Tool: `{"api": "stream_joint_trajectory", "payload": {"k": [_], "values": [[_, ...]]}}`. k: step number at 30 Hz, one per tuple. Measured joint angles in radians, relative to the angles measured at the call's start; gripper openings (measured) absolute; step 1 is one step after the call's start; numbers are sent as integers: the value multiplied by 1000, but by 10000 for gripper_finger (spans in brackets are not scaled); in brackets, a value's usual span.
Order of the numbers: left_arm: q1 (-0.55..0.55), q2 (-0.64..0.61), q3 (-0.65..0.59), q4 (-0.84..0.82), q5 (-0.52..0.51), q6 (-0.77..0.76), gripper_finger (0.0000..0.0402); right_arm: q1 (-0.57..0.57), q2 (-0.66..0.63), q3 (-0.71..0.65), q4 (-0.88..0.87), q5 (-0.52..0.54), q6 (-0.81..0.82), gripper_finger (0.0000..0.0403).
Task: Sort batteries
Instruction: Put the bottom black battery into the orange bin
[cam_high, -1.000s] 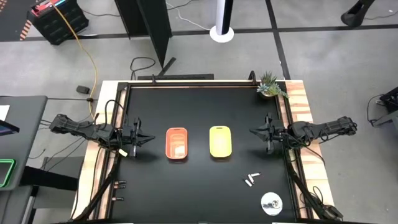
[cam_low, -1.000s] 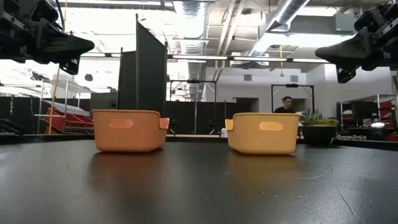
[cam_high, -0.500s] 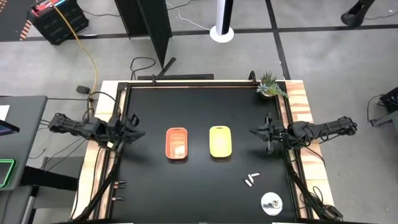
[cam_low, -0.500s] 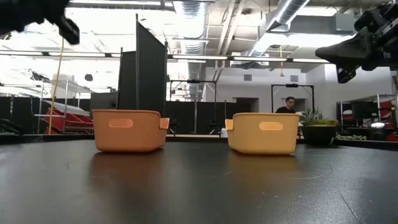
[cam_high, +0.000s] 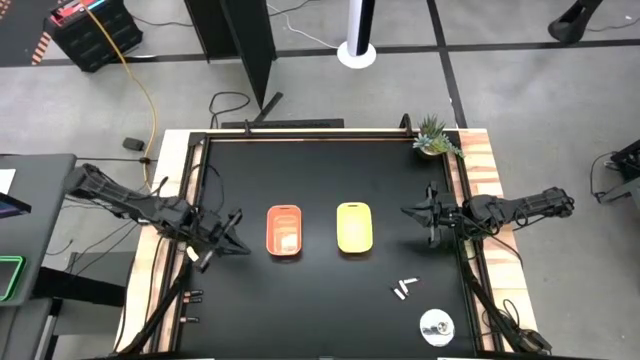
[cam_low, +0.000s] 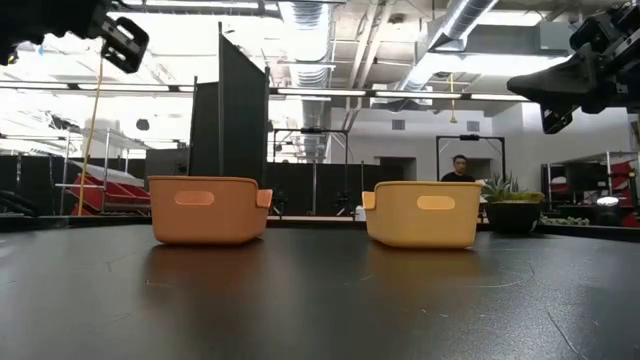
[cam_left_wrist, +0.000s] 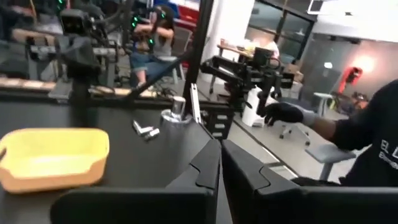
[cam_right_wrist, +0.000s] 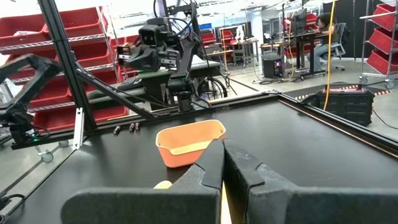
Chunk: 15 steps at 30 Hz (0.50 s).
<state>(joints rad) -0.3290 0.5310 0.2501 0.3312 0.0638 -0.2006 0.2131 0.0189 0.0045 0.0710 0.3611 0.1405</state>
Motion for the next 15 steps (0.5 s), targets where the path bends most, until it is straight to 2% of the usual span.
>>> {"api": "stream_joint_trajectory", "payload": {"k": [2, 4, 6, 9, 15], "values": [[0, 76, 1, 98, -18, -5, 20, 0, 0, 0, 0, 0, -21, 29], [0, 144, 2, 168, -17, -34, 23, -2, 0, 0, -1, 0, -124, 29], [-1, 196, 16, 155, -2, -59, 26, -6, 0, 0, -1, 0, -209, 29], [-20, 257, 68, -1, -6, -119, 31, -6, 0, 1, -1, 0, -251, 29], [-119, 376, 268, -440, -123, -193, 53, -6, 0, 1, -1, 0, -252, 29]]}}
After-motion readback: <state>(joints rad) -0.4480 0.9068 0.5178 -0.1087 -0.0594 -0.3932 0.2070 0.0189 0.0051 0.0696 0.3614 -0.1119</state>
